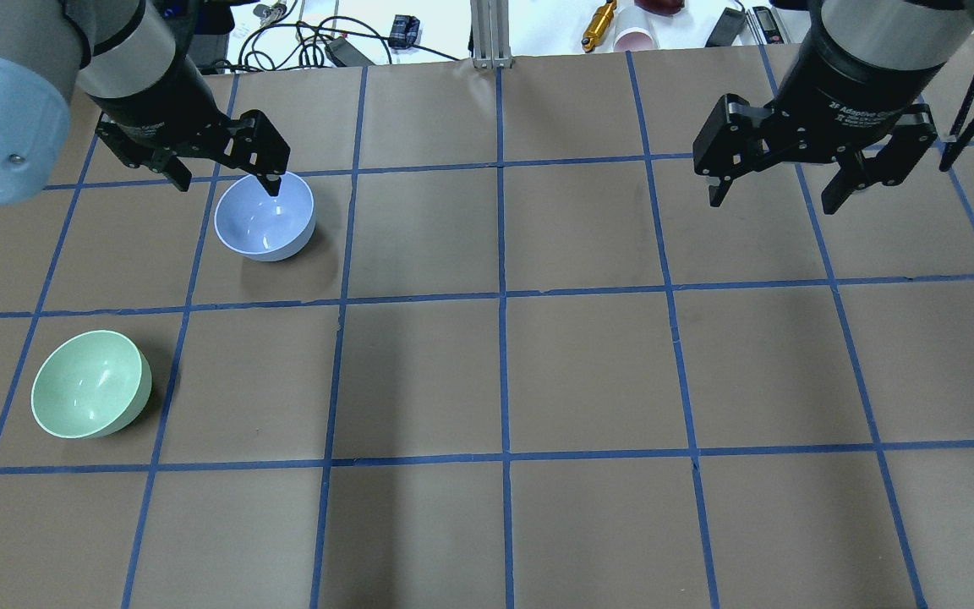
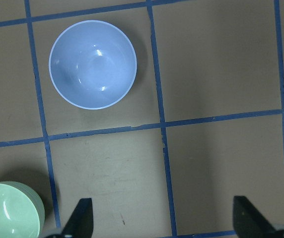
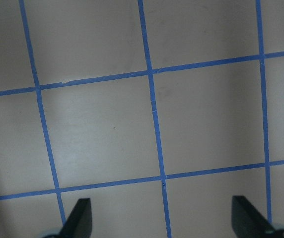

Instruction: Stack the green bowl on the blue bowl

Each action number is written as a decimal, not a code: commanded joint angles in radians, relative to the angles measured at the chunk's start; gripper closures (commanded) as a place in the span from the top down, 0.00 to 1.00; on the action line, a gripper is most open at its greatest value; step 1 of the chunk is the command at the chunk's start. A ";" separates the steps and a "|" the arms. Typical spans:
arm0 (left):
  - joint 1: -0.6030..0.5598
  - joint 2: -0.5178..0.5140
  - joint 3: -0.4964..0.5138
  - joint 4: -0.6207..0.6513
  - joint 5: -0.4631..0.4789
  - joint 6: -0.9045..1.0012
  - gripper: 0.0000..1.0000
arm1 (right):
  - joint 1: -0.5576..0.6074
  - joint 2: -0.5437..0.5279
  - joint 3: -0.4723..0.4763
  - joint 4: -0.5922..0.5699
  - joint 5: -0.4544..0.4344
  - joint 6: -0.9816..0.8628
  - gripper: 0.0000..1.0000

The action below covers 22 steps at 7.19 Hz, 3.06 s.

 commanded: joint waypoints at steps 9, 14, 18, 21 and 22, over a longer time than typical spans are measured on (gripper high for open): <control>0.002 0.014 0.017 -0.062 0.011 0.006 1.00 | 0.000 0.000 0.000 0.000 0.000 0.000 1.00; 0.034 0.012 -0.002 -0.061 0.013 0.046 1.00 | 0.000 0.000 0.000 0.000 0.000 0.000 1.00; 0.180 0.017 -0.110 -0.041 0.004 0.204 1.00 | 0.000 0.000 -0.001 0.001 0.000 0.000 1.00; 0.300 0.003 -0.142 -0.010 0.001 0.298 1.00 | 0.000 0.000 0.000 0.000 0.000 0.000 1.00; 0.318 -0.007 -0.144 0.004 0.007 0.330 1.00 | 0.000 0.000 -0.001 0.001 0.000 0.000 1.00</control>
